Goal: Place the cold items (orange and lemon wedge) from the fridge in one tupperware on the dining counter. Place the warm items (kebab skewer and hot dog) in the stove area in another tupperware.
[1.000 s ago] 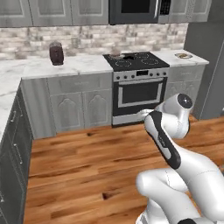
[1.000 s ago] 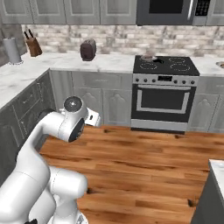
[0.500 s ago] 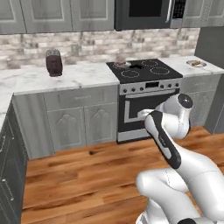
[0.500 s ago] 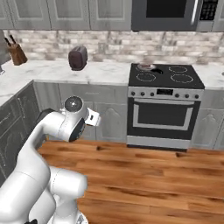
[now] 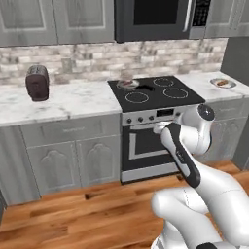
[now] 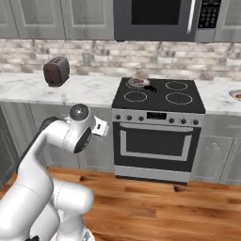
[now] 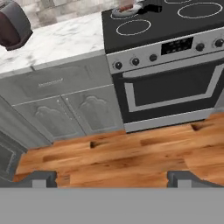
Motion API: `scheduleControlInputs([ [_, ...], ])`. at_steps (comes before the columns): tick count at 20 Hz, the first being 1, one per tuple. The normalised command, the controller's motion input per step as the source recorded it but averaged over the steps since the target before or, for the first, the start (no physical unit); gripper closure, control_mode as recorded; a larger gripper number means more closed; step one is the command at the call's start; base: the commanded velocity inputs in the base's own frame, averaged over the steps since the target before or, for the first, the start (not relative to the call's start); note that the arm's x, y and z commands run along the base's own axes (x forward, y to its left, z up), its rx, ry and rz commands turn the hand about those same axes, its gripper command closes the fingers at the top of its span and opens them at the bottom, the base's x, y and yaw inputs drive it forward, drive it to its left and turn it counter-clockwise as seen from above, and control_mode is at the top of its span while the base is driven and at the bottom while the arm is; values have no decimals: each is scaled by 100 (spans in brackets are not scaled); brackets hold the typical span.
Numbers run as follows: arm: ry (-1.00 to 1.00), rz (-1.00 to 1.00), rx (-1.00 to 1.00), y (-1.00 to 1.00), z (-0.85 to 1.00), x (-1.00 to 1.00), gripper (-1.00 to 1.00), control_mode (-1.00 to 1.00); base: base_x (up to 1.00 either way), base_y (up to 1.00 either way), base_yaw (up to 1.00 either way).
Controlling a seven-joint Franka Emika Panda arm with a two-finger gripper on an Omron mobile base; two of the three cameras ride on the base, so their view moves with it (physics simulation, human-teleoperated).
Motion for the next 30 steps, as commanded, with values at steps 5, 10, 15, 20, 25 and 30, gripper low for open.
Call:
scheduleControlInputs([
  [5,0,0,0,0,0,0,-100,100,90,-84,8],
  [10,0,0,0,0,0,0,-100,100,91,-66,6],
  [15,0,0,0,0,0,0,-100,100,90,-56,5],
  [20,0,0,0,0,0,0,-100,100,88,-51,3],
  [25,0,0,0,0,0,0,-100,100,77,-55,2],
  [30,0,0,0,0,0,0,-100,100,55,-49,0],
])
